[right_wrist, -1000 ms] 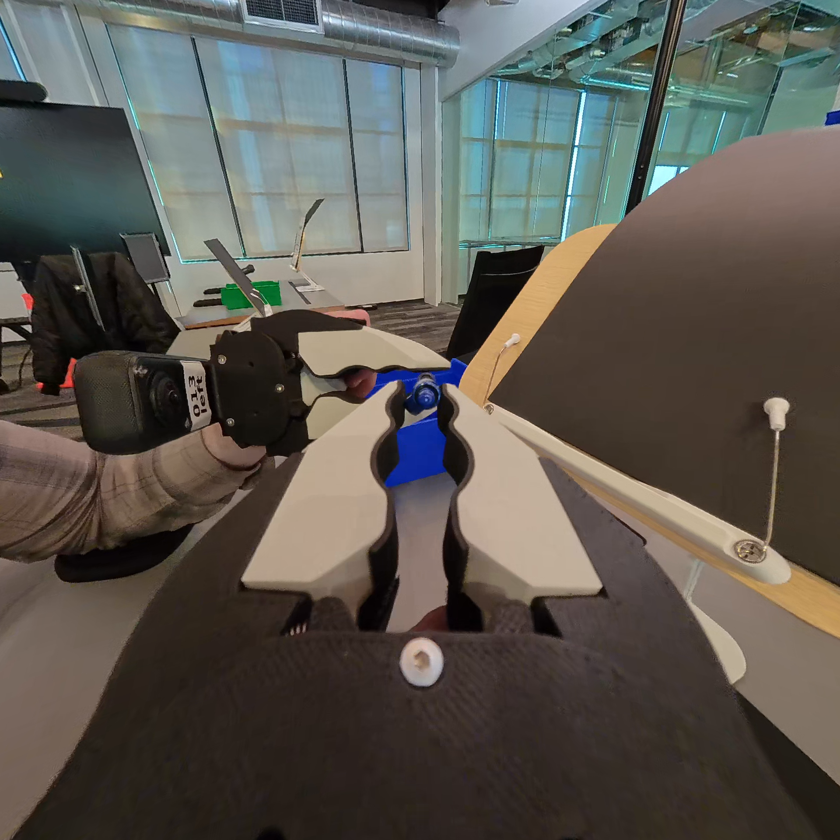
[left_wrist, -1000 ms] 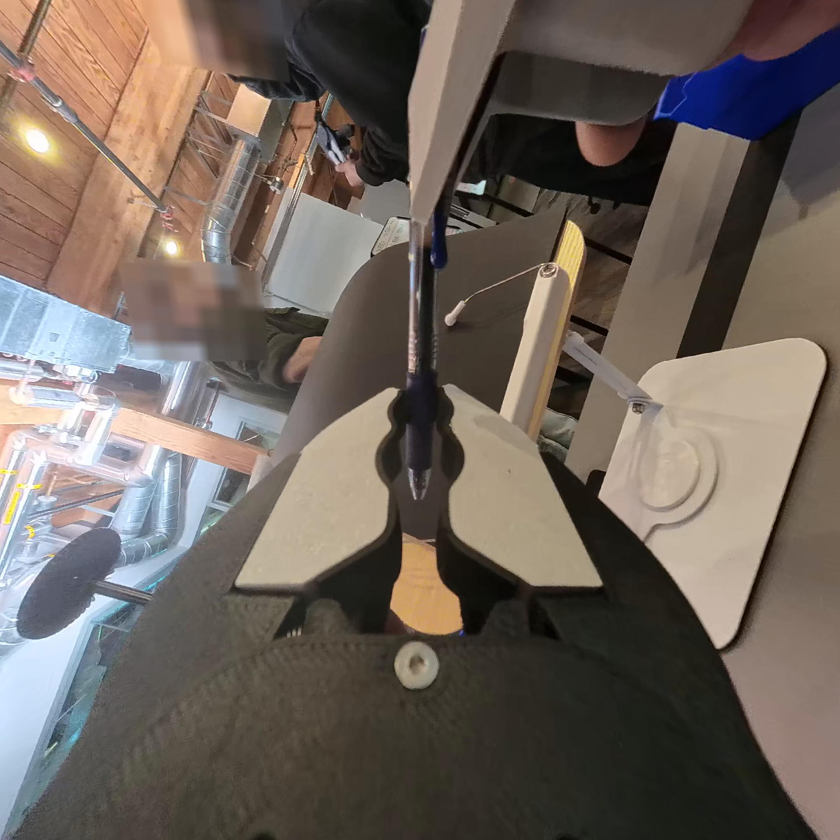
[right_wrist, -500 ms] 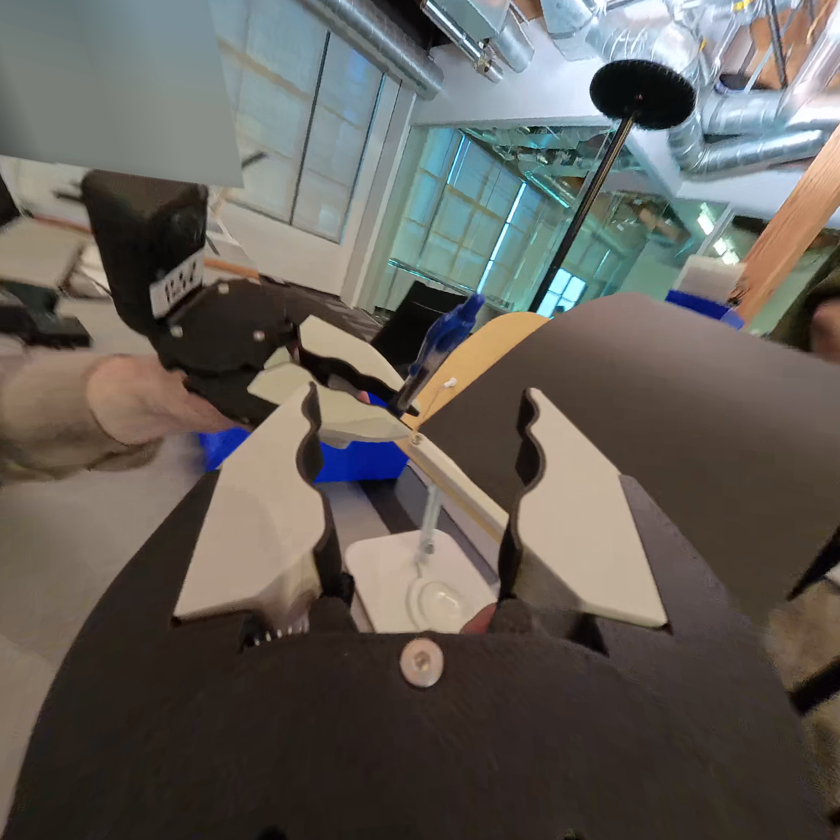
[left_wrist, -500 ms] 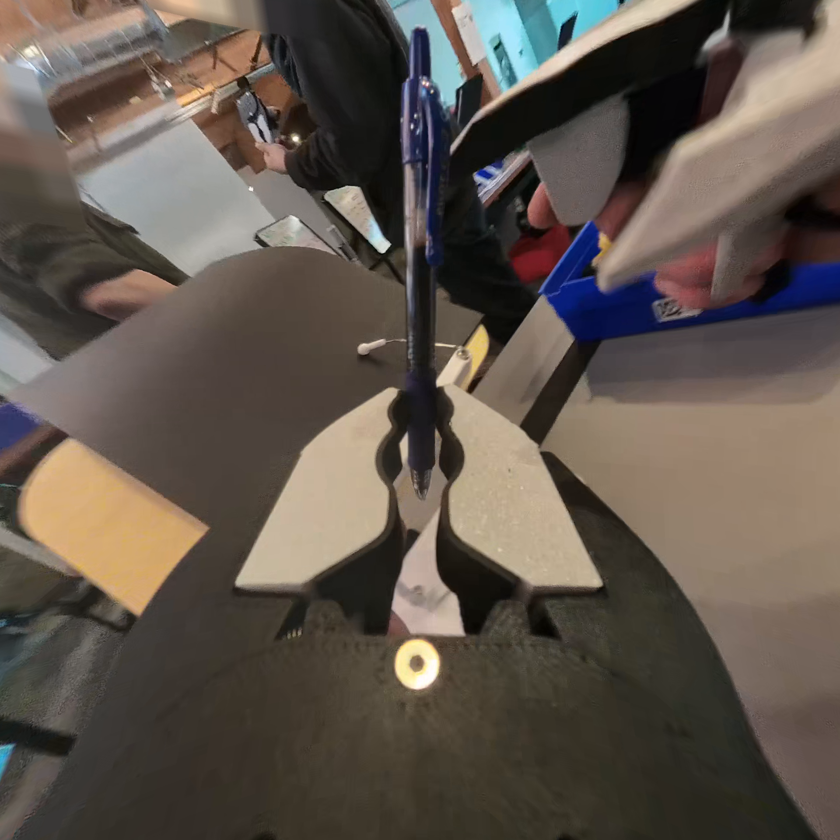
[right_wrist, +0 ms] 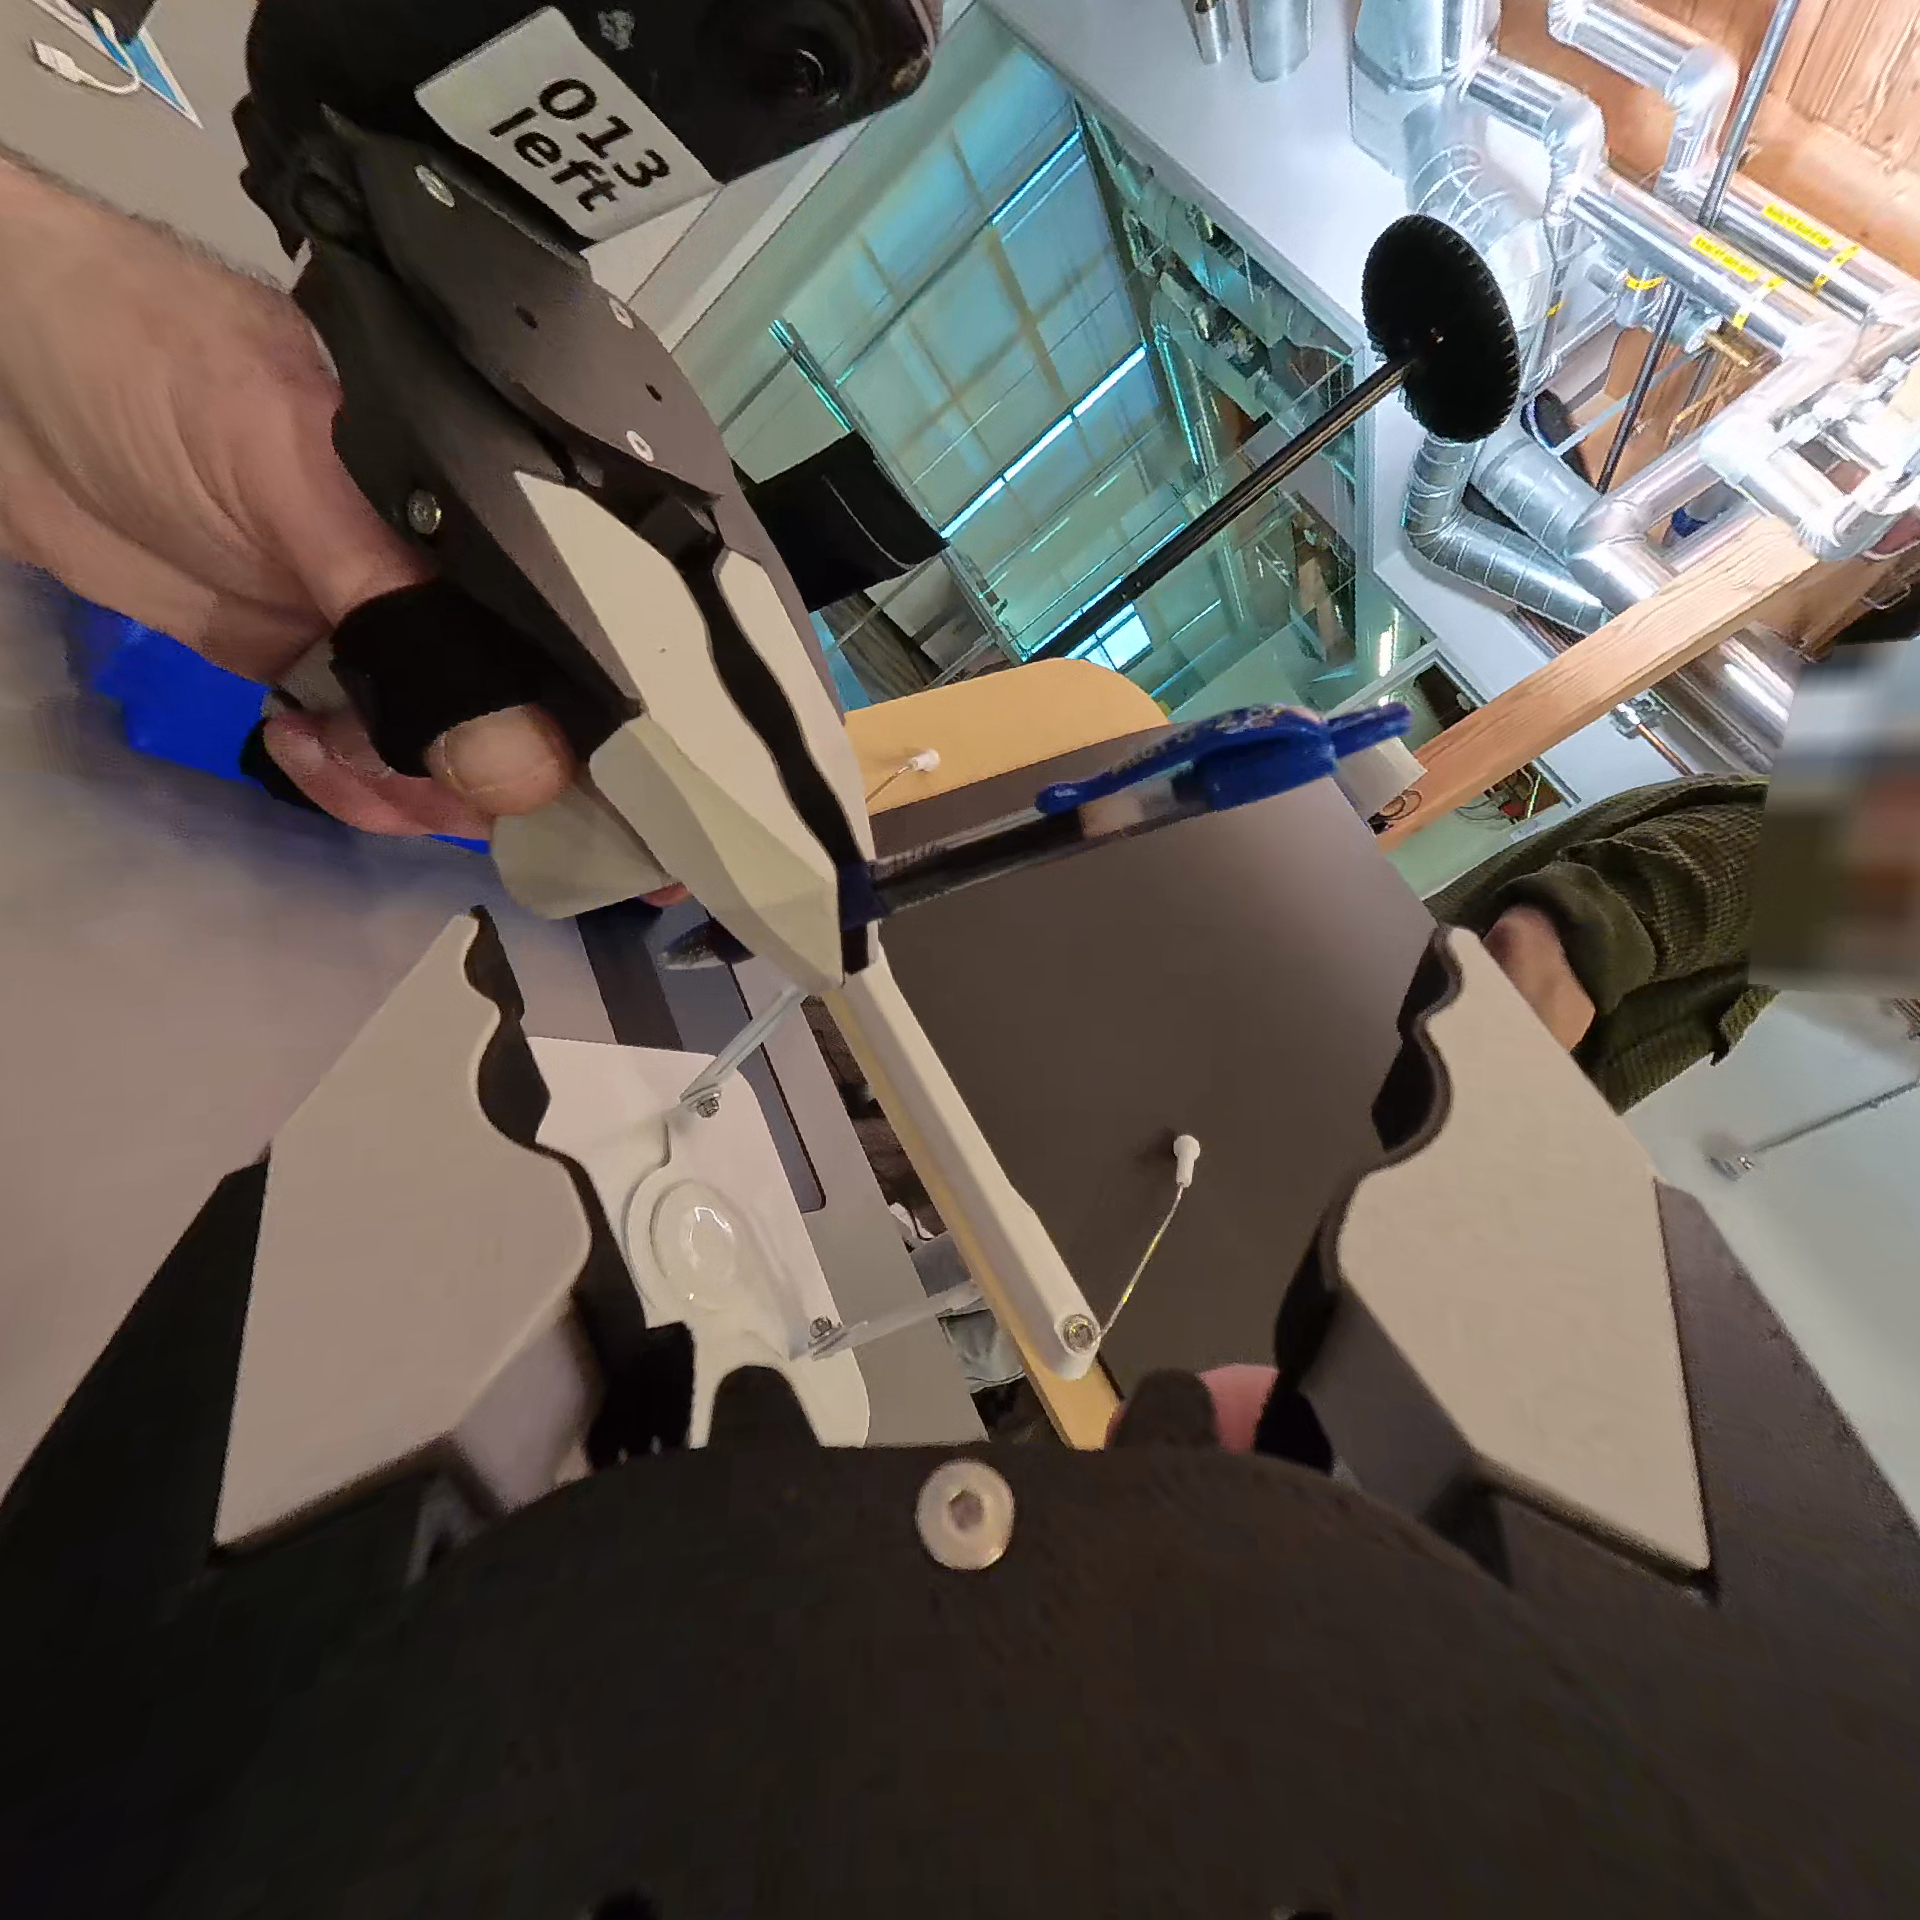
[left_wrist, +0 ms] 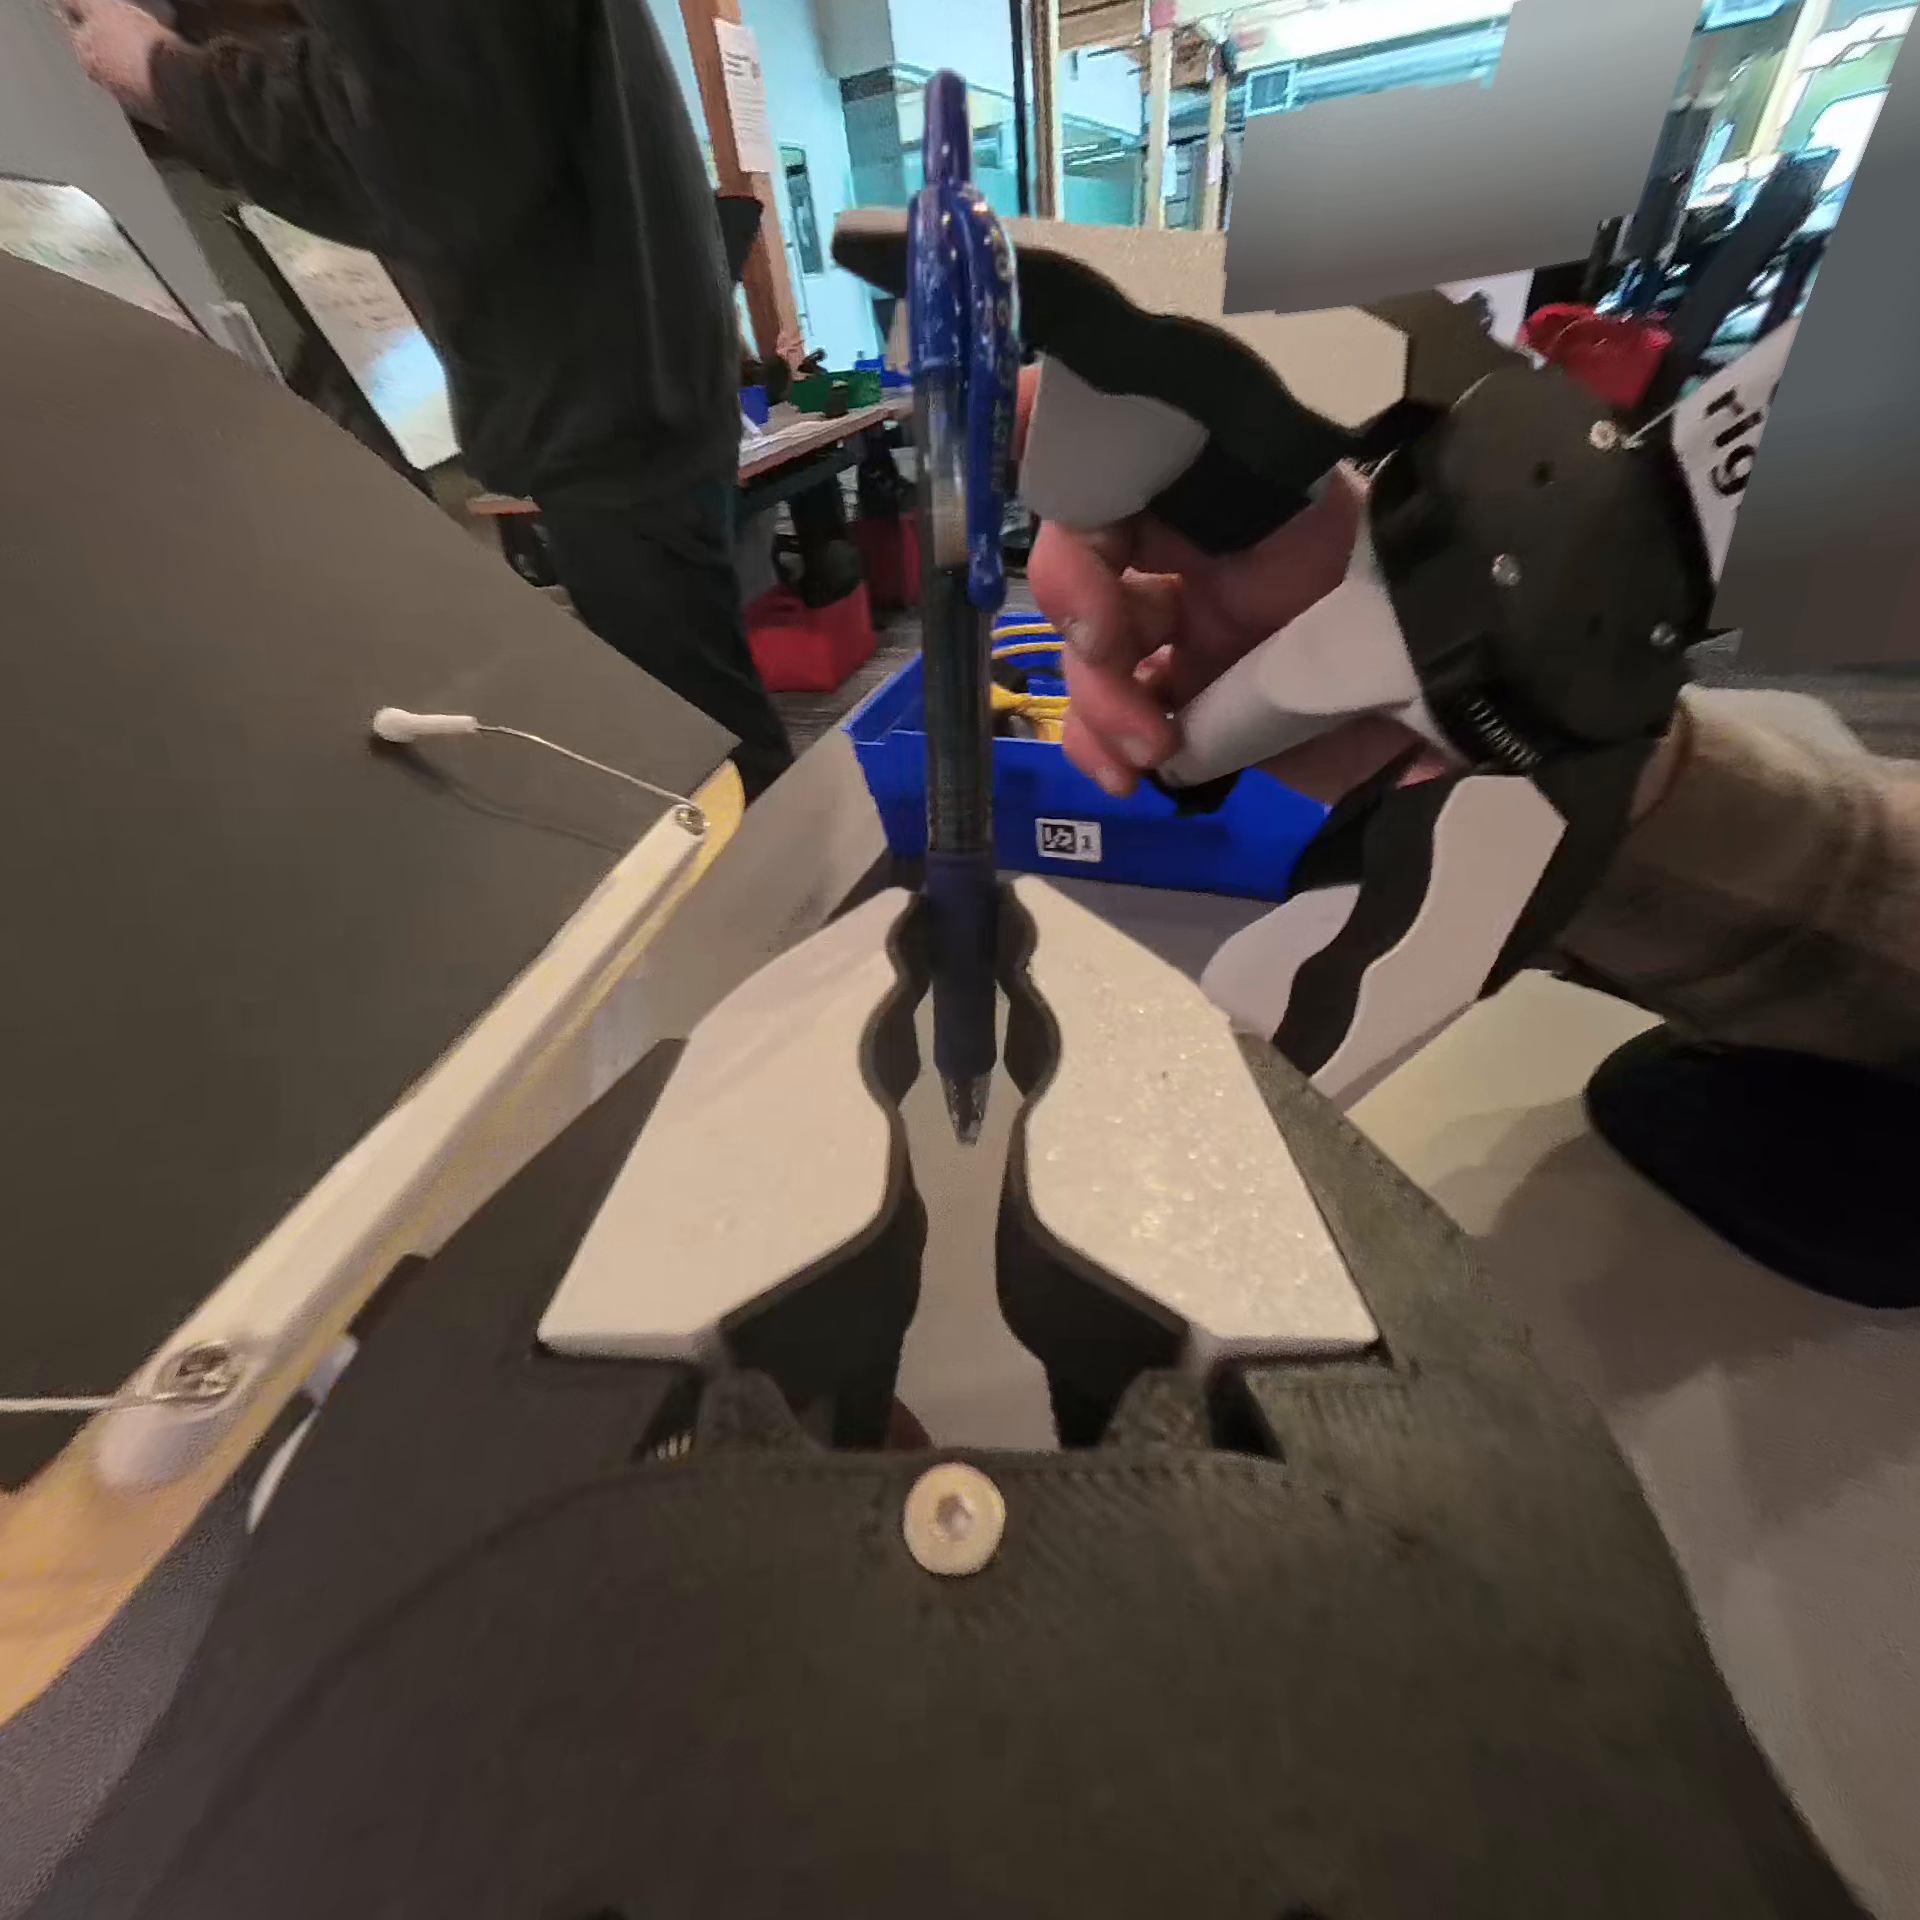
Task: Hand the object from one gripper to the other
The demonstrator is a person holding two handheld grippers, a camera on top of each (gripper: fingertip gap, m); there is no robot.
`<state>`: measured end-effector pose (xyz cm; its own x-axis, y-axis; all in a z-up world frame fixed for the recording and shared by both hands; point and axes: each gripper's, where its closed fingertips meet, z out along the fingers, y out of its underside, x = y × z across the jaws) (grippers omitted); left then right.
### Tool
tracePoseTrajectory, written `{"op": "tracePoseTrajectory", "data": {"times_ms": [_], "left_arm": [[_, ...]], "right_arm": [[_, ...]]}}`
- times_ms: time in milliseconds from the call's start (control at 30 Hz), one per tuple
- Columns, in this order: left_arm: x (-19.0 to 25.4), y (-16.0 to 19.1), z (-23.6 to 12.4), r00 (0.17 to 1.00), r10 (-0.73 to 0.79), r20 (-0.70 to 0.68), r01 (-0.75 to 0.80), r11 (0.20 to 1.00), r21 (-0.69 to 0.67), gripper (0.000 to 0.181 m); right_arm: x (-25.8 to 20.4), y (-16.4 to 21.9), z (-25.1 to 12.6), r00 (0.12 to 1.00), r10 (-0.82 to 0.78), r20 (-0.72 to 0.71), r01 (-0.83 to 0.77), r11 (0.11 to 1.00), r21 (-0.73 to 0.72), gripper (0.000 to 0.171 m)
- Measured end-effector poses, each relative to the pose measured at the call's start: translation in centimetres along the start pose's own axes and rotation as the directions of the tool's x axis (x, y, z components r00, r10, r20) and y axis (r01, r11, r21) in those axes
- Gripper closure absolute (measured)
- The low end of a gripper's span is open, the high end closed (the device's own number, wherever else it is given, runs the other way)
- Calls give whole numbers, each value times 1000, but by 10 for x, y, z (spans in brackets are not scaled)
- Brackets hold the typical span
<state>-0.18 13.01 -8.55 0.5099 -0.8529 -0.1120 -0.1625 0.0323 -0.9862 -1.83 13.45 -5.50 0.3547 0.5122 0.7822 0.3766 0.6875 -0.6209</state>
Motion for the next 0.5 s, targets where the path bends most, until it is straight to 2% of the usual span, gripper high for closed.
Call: {"op": "tracePoseTrajectory", "data": {"times_ms": [133, 333, 500], "left_arm": [[10, -1, 3, 993, -87, -77, 88, 996, 13, 170], [17, -3, 5, 984, -128, -125, 131, 991, 17, 169], [22, -4, 5, 970, -174, -169, 179, 984, 15, 170]], "right_arm": [[-5, 0, 1, 999, -51, 13, 51, 999, -12, 12], [-16, 3, 1, 993, -99, 63, 101, 995, -25, 12], [-10, 4, 1, 994, -102, 29, 103, 994, -31, 12]]}}
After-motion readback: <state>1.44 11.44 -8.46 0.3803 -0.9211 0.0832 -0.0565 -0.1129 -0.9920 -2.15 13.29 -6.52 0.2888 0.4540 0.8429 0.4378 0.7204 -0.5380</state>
